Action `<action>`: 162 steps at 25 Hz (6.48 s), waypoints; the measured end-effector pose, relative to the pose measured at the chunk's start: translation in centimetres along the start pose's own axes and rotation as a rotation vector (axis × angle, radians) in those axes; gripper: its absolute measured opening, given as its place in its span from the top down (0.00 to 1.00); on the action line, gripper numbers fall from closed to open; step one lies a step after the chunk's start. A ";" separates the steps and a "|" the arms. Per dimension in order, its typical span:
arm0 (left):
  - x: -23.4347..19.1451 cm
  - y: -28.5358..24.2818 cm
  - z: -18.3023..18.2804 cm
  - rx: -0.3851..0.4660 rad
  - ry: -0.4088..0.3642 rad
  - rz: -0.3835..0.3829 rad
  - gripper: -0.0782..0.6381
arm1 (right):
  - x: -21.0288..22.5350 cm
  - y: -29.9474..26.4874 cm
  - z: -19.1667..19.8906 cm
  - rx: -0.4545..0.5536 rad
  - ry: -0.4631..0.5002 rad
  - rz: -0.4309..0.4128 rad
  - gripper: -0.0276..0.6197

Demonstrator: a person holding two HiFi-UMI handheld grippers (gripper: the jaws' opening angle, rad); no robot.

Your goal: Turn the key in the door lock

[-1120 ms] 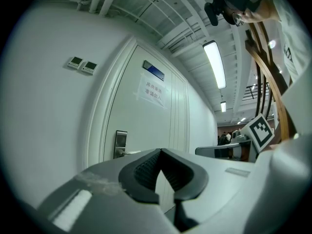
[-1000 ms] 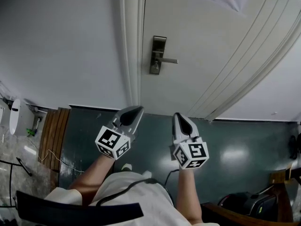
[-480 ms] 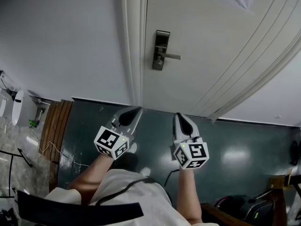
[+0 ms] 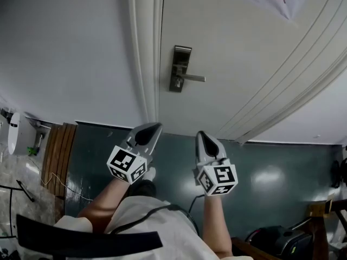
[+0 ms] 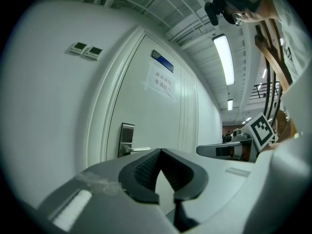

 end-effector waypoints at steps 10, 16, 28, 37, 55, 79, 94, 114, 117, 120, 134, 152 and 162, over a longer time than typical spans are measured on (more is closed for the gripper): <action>-6.6 -5.5 -0.9 -0.008 0.024 0.045 0.88 | 1.6 -7.7 -0.9 -0.030 0.009 0.036 0.94; -10.9 -7.4 -1.2 -0.010 0.032 0.061 0.88 | 2.1 -12.5 -1.0 -0.042 0.011 0.061 0.94; -18.9 -10.1 0.0 -0.027 0.070 0.089 0.88 | 1.9 -20.6 1.0 -0.090 0.005 0.100 0.94; -19.4 -10.7 0.0 -0.027 0.080 0.079 0.88 | 2.8 -21.9 1.6 -0.090 -0.027 0.095 0.95; -16.7 -12.1 -0.1 -0.029 0.049 -0.028 0.88 | 5.3 -23.2 4.2 -0.117 -0.133 -0.026 0.95; -16.7 -12.2 1.7 -0.071 0.062 -0.100 0.88 | 9.4 -28.7 11.6 -0.080 -0.855 -0.064 0.68; -17.4 -11.9 2.0 -0.084 0.061 -0.088 0.88 | 10.2 -30.0 12.4 -0.032 -0.984 -0.055 0.82; -17.3 -10.9 1.7 -0.081 0.047 -0.054 0.88 | 9.2 -30.4 11.4 -0.070 -0.801 0.048 0.90; -17.2 -11.0 1.9 -0.088 0.048 -0.041 0.88 | 9.0 -30.5 11.4 -0.099 -0.703 0.059 0.90; -16.9 -11.2 2.1 -0.100 0.058 -0.024 0.88 | 8.9 -30.5 11.5 -0.133 -0.595 0.068 0.89; -16.8 -10.6 2.2 -0.100 0.048 0.009 0.88 | 8.5 -30.6 11.6 -0.288 -0.079 0.160 0.87; -16.8 -10.1 1.9 -0.098 0.039 0.027 0.88 | 8.1 -30.8 11.3 -0.351 0.209 0.212 0.87; -16.5 -9.3 2.0 -0.102 0.039 0.029 0.88 | 7.8 -30.9 11.4 -0.382 0.349 0.206 0.86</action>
Point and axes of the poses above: the fingertips, and each gripper's own axes: y backward along the fingers, x to its right, z out of its underside, the point moved 1 cm from there along y, backward along the fingers, and after that the axes turned 3 degrees about x, right-handed, at the moved point
